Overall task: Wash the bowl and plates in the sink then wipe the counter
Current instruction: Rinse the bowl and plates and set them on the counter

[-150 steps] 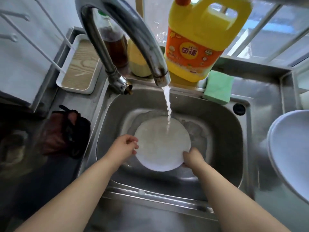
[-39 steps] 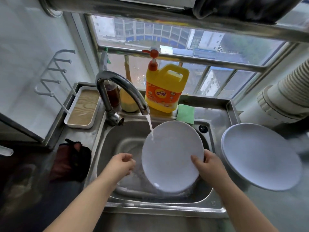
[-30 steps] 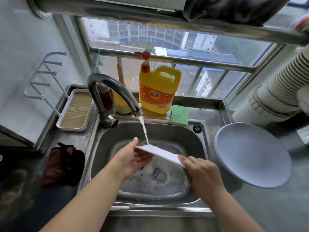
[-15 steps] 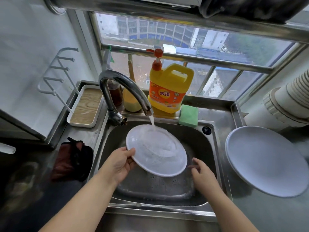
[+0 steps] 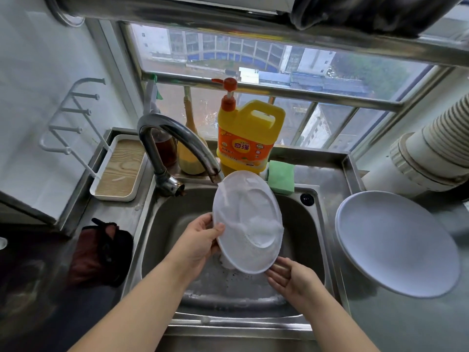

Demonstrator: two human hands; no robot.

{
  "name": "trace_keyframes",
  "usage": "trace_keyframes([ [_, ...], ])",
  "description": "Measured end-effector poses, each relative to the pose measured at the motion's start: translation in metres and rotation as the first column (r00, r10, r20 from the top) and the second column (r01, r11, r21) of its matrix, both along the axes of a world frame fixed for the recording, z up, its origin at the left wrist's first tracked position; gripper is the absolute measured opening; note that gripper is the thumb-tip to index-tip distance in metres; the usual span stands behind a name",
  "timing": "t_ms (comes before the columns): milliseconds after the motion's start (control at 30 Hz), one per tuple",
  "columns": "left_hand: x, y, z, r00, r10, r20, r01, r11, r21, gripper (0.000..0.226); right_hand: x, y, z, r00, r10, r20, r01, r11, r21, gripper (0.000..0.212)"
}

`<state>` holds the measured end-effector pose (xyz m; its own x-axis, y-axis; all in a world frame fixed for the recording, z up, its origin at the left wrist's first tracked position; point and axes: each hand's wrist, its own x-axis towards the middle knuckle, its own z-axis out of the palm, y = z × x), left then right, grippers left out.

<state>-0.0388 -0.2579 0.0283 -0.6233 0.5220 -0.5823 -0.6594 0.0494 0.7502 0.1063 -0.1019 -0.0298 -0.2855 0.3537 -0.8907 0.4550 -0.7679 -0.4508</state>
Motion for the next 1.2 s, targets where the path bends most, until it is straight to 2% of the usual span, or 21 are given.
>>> trace_keyframes([
  [433, -0.019, -0.047, -0.014, 0.987, -0.060, -0.151, 0.056, 0.998, -0.031, 0.018, -0.001, 0.004, -0.008, 0.995, 0.073, 0.063, -0.079, 0.992, 0.100, 0.039],
  [700, -0.022, -0.075, -0.013, 0.966, -0.133, -0.220, 0.112, 0.988, -0.107, 0.020, -0.017, -0.001, -0.005, 0.973, 0.225, 0.052, -0.231, 0.950, 0.211, 0.039],
  [900, -0.022, -0.088, -0.015, 0.960, -0.177, -0.219, 0.155, 0.981, -0.115, 0.022, -0.019, -0.007, 0.000, 0.929, 0.361, 0.076, -0.365, 0.868, 0.337, 0.033],
  [1100, -0.031, -0.090, -0.013, 0.966, -0.145, -0.213, 0.138, 0.989, -0.046, 0.023, -0.041, 0.000, 0.023, 0.840, 0.543, 0.018, -0.454, 0.683, 0.573, 0.039],
  [1200, -0.037, -0.084, -0.012, 0.981, -0.090, -0.174, 0.096, 0.995, 0.025, 0.023, -0.056, 0.005, 0.039, 0.805, 0.587, -0.087, -0.444, 0.694, 0.567, 0.035],
])
